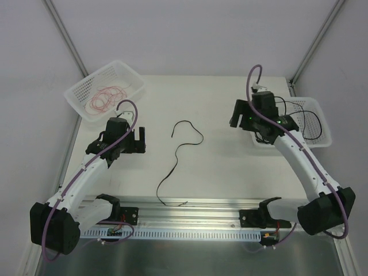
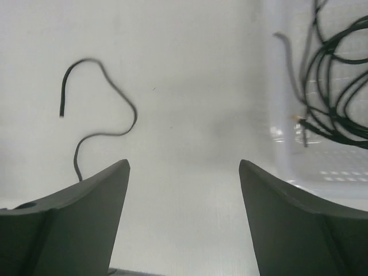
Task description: Untangle the cables
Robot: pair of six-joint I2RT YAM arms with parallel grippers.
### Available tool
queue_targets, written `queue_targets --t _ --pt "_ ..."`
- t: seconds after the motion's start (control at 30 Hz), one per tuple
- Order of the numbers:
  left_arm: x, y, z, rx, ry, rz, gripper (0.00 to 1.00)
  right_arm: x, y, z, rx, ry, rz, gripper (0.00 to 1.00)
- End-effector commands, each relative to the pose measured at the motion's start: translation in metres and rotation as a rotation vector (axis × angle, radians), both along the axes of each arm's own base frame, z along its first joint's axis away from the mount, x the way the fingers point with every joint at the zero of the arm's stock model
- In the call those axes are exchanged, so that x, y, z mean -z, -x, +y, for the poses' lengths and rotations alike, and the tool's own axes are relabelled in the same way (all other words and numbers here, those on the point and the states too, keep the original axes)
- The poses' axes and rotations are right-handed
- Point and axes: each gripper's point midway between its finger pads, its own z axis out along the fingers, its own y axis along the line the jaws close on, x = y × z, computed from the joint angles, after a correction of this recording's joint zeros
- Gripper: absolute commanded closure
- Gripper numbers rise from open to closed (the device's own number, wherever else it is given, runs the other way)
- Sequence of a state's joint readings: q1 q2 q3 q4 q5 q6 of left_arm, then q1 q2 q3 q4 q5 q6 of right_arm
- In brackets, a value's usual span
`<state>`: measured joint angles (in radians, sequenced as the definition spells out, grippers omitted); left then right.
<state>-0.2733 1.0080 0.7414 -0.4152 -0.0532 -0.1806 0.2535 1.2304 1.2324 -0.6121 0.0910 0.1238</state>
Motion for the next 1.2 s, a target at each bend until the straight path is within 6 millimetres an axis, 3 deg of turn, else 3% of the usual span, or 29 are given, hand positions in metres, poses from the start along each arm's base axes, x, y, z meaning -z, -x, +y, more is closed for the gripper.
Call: queue_targets --t 0.0,0.03,0.07,0.13,0.17,0.37,0.5,0.63,0.83,1.0,1.17 --pt "-0.007 -0.006 0.003 -0.013 -0.01 -0.033 0.01 0.017 0.01 0.057 -0.11 -0.01 0.01 0.2" --pt "-0.006 -0.006 0.005 -0.023 -0.015 -0.032 0.01 0.031 0.011 0.071 -0.138 0.006 0.037 0.21" --pt "-0.007 -0.006 0.006 -0.039 -0.01 -0.031 0.01 0.034 0.02 0.1 -0.212 0.016 0.033 0.23" --pt "-0.005 -0.007 0.008 -0.059 0.005 -0.019 0.01 0.049 0.024 0.123 -0.226 0.036 0.065 0.24" --pt "-0.003 -0.007 0.009 -0.074 0.015 -0.011 0.01 0.064 0.029 0.15 -0.278 0.049 0.094 0.25" --pt "-0.001 -0.01 0.026 -0.164 0.013 0.014 0.01 0.11 0.052 0.249 -0.444 0.076 0.171 0.29" --pt "-0.004 -0.011 0.034 -0.203 0.015 0.004 0.01 0.14 0.063 0.28 -0.496 0.112 0.216 0.34" --pt "-0.004 -0.012 0.04 -0.231 0.002 -0.004 0.01 0.167 0.072 0.297 -0.522 0.142 0.262 0.4" --pt "-0.005 -0.012 0.038 -0.222 0.014 -0.002 0.01 0.202 0.075 0.289 -0.488 0.223 0.304 0.54" --pt "-0.003 -0.013 0.037 -0.216 0.016 0.008 0.01 0.218 0.077 0.279 -0.469 0.294 0.318 0.62" --pt "-0.003 -0.014 0.037 -0.213 0.014 0.01 0.01 0.225 0.079 0.262 -0.451 0.372 0.323 0.85"
